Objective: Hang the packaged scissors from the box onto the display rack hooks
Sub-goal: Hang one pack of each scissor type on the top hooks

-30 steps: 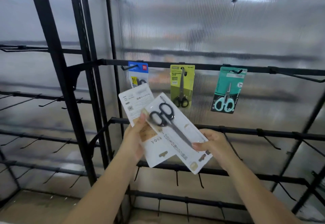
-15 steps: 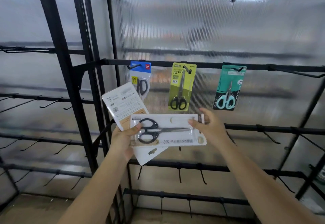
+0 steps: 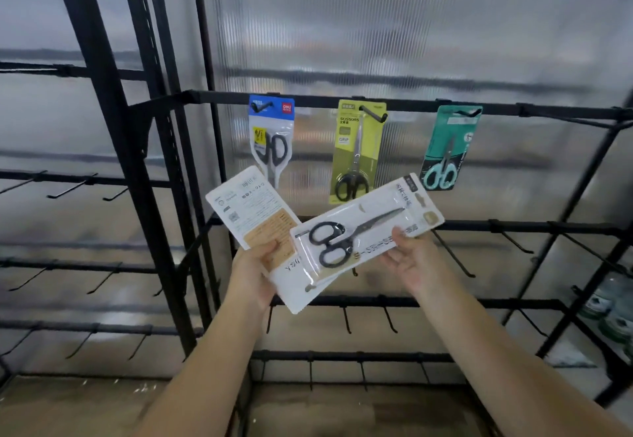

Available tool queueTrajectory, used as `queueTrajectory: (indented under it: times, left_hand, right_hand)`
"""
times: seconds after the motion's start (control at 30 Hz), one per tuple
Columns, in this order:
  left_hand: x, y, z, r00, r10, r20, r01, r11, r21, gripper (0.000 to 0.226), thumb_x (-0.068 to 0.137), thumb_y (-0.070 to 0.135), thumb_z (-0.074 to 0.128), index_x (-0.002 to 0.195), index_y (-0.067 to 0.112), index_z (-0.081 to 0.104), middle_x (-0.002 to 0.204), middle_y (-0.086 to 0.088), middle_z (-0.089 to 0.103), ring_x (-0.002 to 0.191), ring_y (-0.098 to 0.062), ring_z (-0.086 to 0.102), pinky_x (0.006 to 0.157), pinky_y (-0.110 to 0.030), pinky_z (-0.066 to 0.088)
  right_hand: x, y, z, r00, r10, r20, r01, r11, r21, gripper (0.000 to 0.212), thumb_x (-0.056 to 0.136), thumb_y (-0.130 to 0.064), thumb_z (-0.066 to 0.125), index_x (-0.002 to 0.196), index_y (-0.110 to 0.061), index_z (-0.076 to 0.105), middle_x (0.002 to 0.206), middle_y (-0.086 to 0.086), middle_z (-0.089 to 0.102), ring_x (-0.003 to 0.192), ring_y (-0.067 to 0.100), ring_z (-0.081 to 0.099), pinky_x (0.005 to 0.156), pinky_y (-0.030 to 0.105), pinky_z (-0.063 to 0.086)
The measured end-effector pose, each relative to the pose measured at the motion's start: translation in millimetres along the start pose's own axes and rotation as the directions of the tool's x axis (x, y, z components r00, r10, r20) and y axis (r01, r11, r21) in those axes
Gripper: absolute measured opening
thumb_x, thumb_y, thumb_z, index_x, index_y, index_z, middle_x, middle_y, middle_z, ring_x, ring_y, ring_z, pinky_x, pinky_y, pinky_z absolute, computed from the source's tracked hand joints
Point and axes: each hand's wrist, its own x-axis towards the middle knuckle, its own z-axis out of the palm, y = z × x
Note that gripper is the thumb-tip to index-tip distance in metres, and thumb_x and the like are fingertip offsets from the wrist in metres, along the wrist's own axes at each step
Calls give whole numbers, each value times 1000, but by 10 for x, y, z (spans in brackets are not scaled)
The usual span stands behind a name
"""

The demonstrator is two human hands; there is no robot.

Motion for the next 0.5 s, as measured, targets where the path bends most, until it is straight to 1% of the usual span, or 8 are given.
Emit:
queueTrajectory:
  times: [0.07,0.1,0.17,0.23,0.3,0.37,0.43,0.5]
  left_hand:
    - [54,3,-47,999,-52,14,51,997,56,40,86,-11,42,115,13,56,102,-6,69,91,-25,66,72,-39,51]
    - [74,-14,-41,997,-69,28,66,994,87,42,85,-13,42,117,12,56,104,-8,70,94,-27,66,75,-41,52]
    - [107,-88,15,992,-95,83,82,986,146,47,86,-14,42,127,8,52,117,-13,65,106,-33,62,87,-47,50]
    - [141,-200,89,981,-136,136,110,977,180,49,86,-15,42,129,6,51,121,-15,64,110,-35,60,94,-51,47]
    - [175,-298,168,971,-182,158,150,969,196,43,87,-13,44,123,8,56,117,-15,66,107,-34,63,92,-50,48]
    - [209,-388,236,959,-220,178,184,963,197,38,88,-12,45,115,11,60,113,-13,69,104,-32,64,87,-47,50]
    - [246,-469,295,946,-241,216,200,960,195,39,88,-13,45,112,14,60,109,-10,71,100,-29,67,80,-44,53]
    - [289,-535,354,934,-251,253,205,959,194,43,86,-15,45,113,15,60,108,-8,71,99,-28,68,77,-43,53]
  right_hand:
    - [-12,-113,-103,994,-77,-76,76,997,-9,23,89,5,51,103,-12,56,93,7,69,83,21,66,67,37,52]
    - [-22,-161,-156,987,-113,-111,111,994,-25,23,88,6,52,102,-11,56,95,7,68,84,22,66,68,38,52]
    - [-55,-239,-253,969,-175,-177,167,984,-63,21,86,5,55,101,-8,56,92,6,69,82,21,67,72,40,53]
    - [-102,-293,-335,954,-223,-202,207,974,-96,25,87,5,55,109,-7,54,94,6,68,81,20,67,69,37,54]
    - [-164,-338,-401,937,-269,-223,252,962,-104,30,86,5,54,114,-8,52,98,7,67,80,20,68,65,37,55]
    - [-231,-377,-479,915,-315,-252,299,949,-98,37,85,6,54,118,-10,50,103,8,66,83,20,68,71,40,57]
    - [-293,-424,-567,896,-353,-271,342,936,-88,41,86,7,53,122,-12,49,107,8,65,87,21,66,73,40,58]
    - [-352,-464,-656,881,-376,-288,368,926,-85,35,88,8,50,117,-12,51,105,7,65,89,21,65,71,39,59]
